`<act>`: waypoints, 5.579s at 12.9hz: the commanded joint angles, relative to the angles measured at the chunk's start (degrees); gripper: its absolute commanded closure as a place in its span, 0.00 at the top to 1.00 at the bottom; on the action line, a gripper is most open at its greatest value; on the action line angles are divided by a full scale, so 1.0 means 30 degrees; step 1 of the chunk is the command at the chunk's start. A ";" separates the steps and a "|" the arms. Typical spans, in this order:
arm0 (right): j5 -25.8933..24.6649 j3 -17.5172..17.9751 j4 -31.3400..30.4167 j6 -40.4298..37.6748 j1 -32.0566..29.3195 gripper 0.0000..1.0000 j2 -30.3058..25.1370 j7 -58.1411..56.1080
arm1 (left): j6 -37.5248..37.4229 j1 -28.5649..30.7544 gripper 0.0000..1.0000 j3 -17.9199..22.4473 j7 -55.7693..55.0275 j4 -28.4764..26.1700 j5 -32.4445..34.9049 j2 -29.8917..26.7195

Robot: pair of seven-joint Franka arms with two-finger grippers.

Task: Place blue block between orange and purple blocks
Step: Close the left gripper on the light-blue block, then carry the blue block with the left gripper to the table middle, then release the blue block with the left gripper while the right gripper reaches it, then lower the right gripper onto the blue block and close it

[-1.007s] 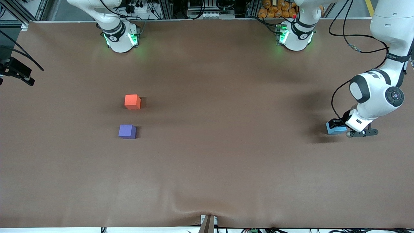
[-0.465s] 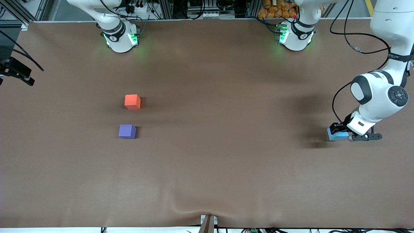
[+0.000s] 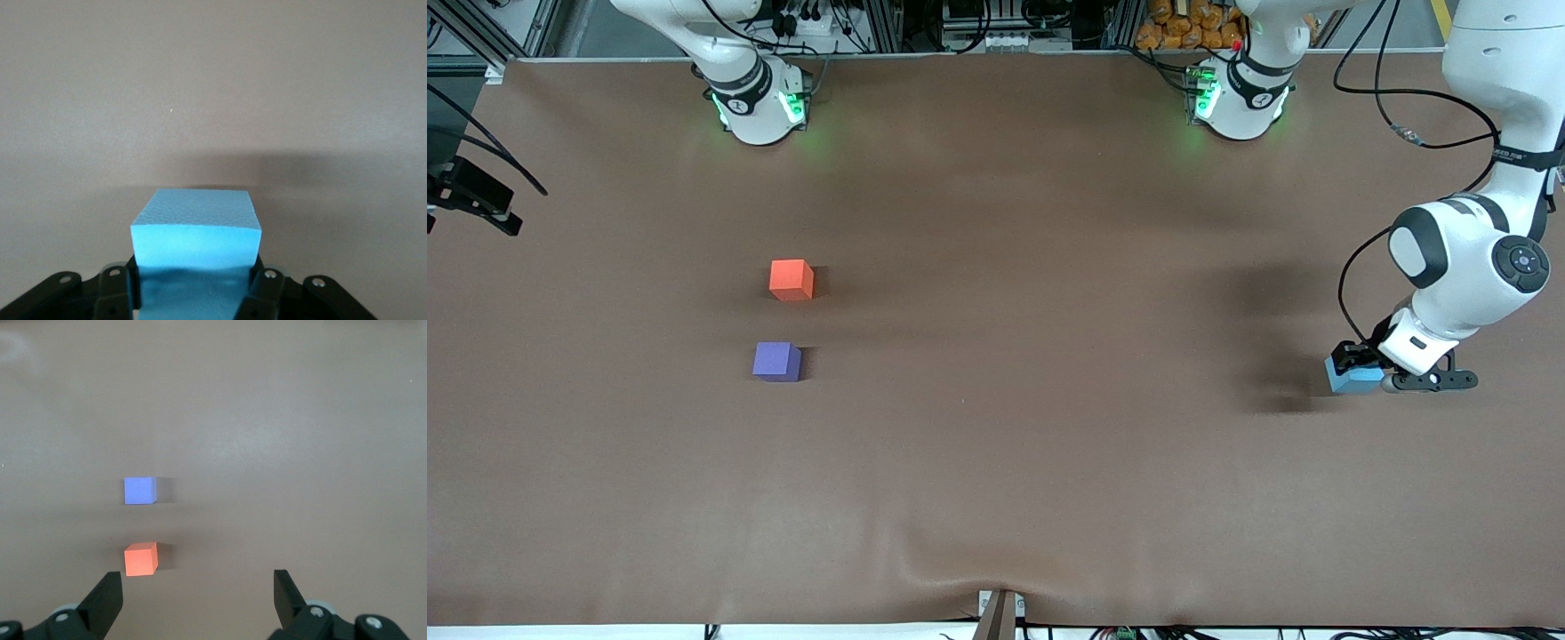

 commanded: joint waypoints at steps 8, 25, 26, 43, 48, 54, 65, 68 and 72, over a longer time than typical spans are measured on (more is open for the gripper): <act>0.0101 0.0107 0.0363 -0.0264 -0.0152 1.00 0.0183 0.0248 | -0.0917 -0.0304 0.00 -0.0246 -0.0106 0.0035 -0.0190 -0.0827; 0.0716 0.0048 0.0392 -0.0323 -0.0240 1.00 0.0154 0.0219 | -1.0674 -1.3977 0.00 -0.2414 -1.5985 1.2918 0.2594 0.4292; 0.0745 0.0048 0.0392 -0.0323 -0.0240 1.00 0.0154 0.0219 | -1.0674 -1.5089 0.00 -0.2240 -1.6624 1.3739 0.2593 0.5083; 0.0716 0.0077 0.0392 -0.0381 -0.0327 1.00 0.0183 0.0248 | -1.1567 -1.7543 1.00 -0.1888 -2.0499 1.6035 0.2828 0.5136; 0.0716 0.0107 0.0333 -0.0440 0.0140 1.00 0.0939 0.0248 | -1.8132 -1.1977 1.00 -0.2004 -1.6964 1.5769 0.2710 -0.0321; 0.0746 0.0166 -0.0543 -0.1263 0.1948 1.00 0.3139 0.0363 | -2.1603 -0.5647 1.00 -0.2091 -1.1597 1.4195 0.2711 -0.4306; 0.3499 0.0166 -0.4026 0.6551 0.9890 1.00 0.6714 0.6721 | -1.8905 -0.4000 1.00 -0.1272 -0.8254 0.8764 0.2302 -0.8593; 0.3441 0.0165 -0.5554 1.0069 1.2027 1.00 0.7882 0.9994 | -1.8936 -0.2268 1.00 -0.1594 -0.7523 0.9966 0.1276 -0.7829; 0.2944 0.0107 -0.5644 1.1394 1.3819 1.00 0.9379 1.2049 | -1.8906 -0.3381 1.00 -0.0159 -0.7432 1.0144 0.1362 -0.7945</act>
